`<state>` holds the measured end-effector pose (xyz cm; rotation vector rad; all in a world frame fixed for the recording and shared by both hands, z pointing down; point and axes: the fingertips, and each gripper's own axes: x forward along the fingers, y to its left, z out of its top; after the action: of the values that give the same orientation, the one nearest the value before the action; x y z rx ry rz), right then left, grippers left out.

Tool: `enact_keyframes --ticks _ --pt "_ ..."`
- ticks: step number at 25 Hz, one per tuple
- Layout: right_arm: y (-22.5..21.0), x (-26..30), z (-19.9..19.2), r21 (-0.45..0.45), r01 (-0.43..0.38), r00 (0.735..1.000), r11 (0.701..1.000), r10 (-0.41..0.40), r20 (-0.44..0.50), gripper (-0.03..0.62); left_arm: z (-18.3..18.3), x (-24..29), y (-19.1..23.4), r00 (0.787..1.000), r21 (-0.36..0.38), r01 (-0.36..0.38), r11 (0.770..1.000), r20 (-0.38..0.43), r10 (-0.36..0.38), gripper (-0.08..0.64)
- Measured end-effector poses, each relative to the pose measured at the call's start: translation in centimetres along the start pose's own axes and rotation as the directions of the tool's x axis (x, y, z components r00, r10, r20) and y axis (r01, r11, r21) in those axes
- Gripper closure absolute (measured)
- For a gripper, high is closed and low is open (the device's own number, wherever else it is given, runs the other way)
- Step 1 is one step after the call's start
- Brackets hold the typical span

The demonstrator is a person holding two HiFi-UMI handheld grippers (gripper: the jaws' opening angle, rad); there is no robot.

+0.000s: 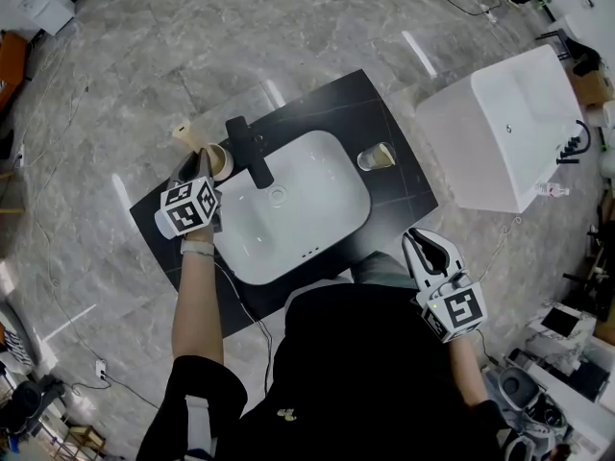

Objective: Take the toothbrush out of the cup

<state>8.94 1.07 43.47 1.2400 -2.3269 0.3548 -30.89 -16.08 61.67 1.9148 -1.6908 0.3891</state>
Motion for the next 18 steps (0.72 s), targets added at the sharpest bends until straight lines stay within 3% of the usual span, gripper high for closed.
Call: enact_keyframes --ticks 10,18 --pt "-1.0 -0.6 -0.1 0.014 0.021 1.0 1.0 -0.021 -0.013 0.537 0.7 -1.0 -0.3 0.999 0.018 -0.026 1.0 0.029 0.026 0.531" --pt "-1.6 -1.1 -0.5 0.019 -0.022 0.999 1.0 0.021 0.037 0.537 3.7 -3.4 -2.2 0.997 0.061 -0.037 0.997 0.074 0.032 0.534"
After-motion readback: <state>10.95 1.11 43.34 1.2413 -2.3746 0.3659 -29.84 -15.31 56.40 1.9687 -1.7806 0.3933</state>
